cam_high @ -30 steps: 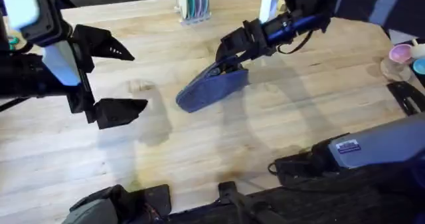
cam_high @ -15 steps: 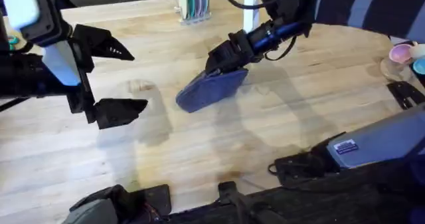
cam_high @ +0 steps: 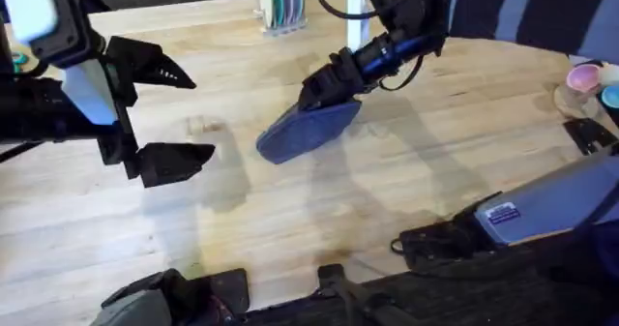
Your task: Unzip the bag, pick up the pens from the table one at a time and place them inside, then zip the bag closed.
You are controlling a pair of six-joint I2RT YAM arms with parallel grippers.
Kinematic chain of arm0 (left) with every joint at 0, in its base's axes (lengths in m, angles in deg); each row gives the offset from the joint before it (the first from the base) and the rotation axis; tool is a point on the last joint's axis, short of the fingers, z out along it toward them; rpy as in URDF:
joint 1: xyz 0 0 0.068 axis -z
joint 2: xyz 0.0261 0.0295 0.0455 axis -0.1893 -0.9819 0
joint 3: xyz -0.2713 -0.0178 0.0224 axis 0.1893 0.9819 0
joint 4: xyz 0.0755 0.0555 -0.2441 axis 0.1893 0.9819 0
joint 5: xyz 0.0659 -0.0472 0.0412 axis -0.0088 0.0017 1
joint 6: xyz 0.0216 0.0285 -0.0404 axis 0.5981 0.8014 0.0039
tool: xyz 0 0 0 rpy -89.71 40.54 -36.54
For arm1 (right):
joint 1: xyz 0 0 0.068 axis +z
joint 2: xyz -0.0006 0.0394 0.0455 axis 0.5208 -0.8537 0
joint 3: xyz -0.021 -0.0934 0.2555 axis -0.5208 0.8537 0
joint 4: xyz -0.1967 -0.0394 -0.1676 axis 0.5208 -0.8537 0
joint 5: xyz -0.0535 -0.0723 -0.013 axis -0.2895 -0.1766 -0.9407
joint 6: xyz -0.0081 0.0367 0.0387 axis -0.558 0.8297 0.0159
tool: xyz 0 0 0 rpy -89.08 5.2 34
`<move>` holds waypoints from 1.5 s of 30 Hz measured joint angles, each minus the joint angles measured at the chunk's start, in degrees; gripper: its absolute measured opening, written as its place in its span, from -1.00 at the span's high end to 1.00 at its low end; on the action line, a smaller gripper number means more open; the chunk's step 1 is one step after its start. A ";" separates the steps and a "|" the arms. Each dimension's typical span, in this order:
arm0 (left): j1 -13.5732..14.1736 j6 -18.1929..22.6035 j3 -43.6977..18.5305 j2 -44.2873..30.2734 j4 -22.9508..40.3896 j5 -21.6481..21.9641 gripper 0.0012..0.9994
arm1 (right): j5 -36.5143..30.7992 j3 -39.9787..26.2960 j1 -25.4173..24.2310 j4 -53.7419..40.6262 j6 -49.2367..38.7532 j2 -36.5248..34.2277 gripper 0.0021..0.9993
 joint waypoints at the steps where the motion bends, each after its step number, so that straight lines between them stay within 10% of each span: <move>1: 0.00 0.00 0.00 0.02 0.01 0.00 -0.96 | 0.00 0.00 0.00 -0.01 -0.02 -0.02 -0.08; 4: 0.00 0.00 0.00 0.02 0.01 0.00 -0.96 | 0.00 0.00 0.00 -0.01 -0.02 -0.02 0.75; 6: 0.00 0.00 0.00 0.02 0.03 0.00 -0.96 | 0.14 0.00 0.00 -0.01 0.01 -0.02 0.93; 45: 0.48 0.00 -0.02 -0.89 0.32 -1.95 -0.99 | -3.72 -2.80 0.52 -0.71 0.31 5.78 0.94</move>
